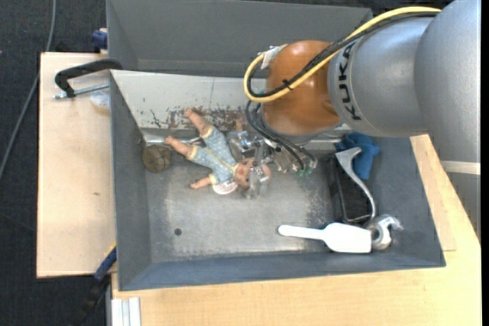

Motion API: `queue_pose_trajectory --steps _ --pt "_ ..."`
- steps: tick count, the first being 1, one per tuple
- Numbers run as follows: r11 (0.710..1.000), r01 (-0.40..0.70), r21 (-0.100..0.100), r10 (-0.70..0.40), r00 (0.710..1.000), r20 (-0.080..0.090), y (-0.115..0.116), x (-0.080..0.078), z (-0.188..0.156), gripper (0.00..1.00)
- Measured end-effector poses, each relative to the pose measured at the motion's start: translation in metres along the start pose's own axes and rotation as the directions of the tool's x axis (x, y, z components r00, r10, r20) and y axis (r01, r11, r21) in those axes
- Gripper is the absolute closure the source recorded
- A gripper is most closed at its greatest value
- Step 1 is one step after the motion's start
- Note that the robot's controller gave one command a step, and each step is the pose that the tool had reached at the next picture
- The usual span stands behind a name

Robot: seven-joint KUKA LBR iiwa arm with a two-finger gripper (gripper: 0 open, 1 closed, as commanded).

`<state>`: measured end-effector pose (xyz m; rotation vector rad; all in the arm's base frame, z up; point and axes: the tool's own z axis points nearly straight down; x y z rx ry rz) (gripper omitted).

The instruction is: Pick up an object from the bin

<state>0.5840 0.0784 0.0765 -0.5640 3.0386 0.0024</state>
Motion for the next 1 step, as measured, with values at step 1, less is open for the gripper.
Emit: queue_pose_trajectory --steps 1 --pt "1.000 0.000 0.000 0.000 1.000 0.000 0.0000 0.0000 0.0000 1.00"
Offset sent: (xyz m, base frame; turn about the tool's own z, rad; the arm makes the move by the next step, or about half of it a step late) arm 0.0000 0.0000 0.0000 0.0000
